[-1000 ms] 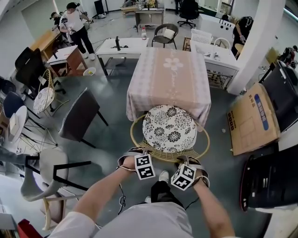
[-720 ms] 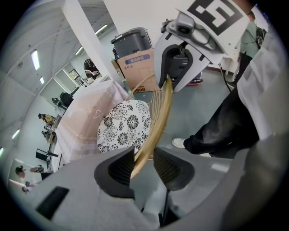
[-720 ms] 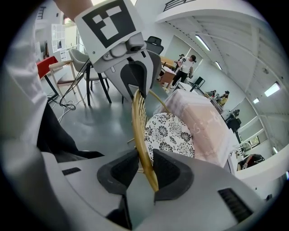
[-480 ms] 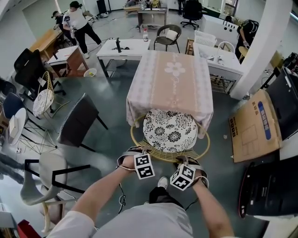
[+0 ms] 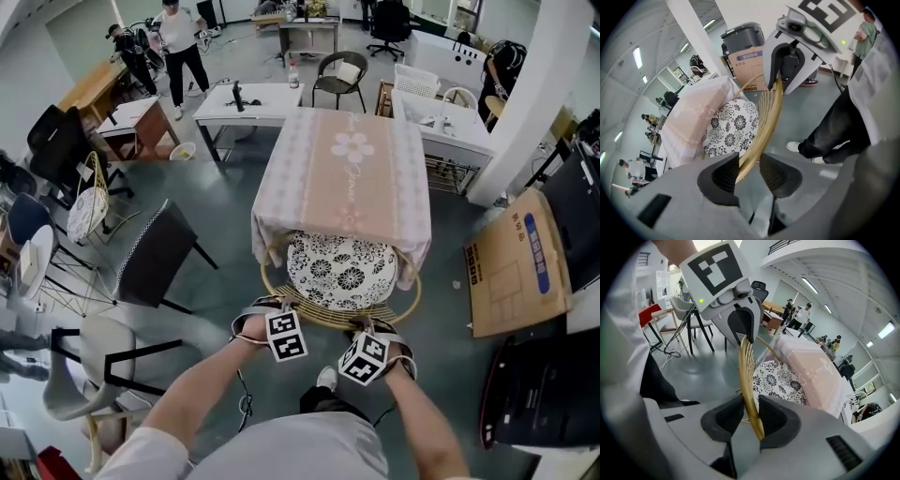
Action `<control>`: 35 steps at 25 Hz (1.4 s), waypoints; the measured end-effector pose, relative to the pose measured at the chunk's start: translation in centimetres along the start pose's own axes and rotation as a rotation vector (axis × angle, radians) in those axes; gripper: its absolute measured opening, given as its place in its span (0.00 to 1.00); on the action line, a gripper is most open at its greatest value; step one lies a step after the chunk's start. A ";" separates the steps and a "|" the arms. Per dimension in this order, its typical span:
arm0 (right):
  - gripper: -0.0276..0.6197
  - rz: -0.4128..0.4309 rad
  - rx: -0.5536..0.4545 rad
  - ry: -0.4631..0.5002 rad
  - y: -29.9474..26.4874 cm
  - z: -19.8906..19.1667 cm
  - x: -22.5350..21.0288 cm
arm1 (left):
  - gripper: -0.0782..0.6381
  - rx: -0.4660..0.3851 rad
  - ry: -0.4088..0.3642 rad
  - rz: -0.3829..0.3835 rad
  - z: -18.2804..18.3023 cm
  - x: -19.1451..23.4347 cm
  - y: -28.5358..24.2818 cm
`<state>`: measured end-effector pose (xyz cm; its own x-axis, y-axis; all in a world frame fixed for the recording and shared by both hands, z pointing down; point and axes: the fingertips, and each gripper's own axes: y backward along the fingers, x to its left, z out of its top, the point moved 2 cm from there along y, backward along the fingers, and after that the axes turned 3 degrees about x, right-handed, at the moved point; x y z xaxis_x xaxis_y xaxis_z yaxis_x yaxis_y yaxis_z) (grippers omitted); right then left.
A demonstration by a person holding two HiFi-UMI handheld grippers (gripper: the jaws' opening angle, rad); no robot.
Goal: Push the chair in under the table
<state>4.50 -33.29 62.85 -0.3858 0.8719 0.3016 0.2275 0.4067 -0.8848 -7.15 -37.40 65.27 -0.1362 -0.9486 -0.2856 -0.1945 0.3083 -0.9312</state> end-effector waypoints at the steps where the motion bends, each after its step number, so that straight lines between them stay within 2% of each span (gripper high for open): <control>1: 0.18 0.010 -0.006 0.000 -0.1 0.1 -0.1 | 0.29 0.002 -0.002 -0.003 -0.1 0.2 0.0; 8: 0.18 0.018 -0.024 -0.004 -0.2 0.6 -0.4 | 0.29 0.004 -0.006 0.004 -0.3 0.9 0.0; 13: 0.23 -0.003 -0.018 -0.055 -0.1 0.4 -0.5 | 0.30 -0.010 0.041 0.034 -0.3 0.5 0.0; 17: 0.26 -0.032 -0.011 -0.126 0.3 0.7 -0.6 | 0.32 -0.060 0.148 0.051 -0.5 0.4 1.0; 21: 0.26 -0.117 -0.036 -0.214 1.4 1.0 -0.3 | 0.33 -0.151 0.232 0.090 -0.3 -0.3 2.9; 24: 0.17 -0.165 -0.102 -0.345 3.0 1.4 -0.5 | 0.33 -0.227 0.327 0.093 0.3 -1.1 4.5; 30: 0.12 -0.198 -0.229 -0.551 6.7 2.8 0.2 | 0.32 -0.414 0.554 0.076 2.2 -2.5 8.6; 35: 0.09 -0.240 -0.353 -0.689 10.4 4.6 1.3 | 0.23 -0.609 0.728 0.096 4.0 -2.6 13.9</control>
<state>2.31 -29.19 52.37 -0.8981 0.4324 0.0808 0.2923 0.7240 -0.6248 -5.61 -30.91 52.19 -0.7092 -0.7034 0.0469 -0.5951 0.5617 -0.5748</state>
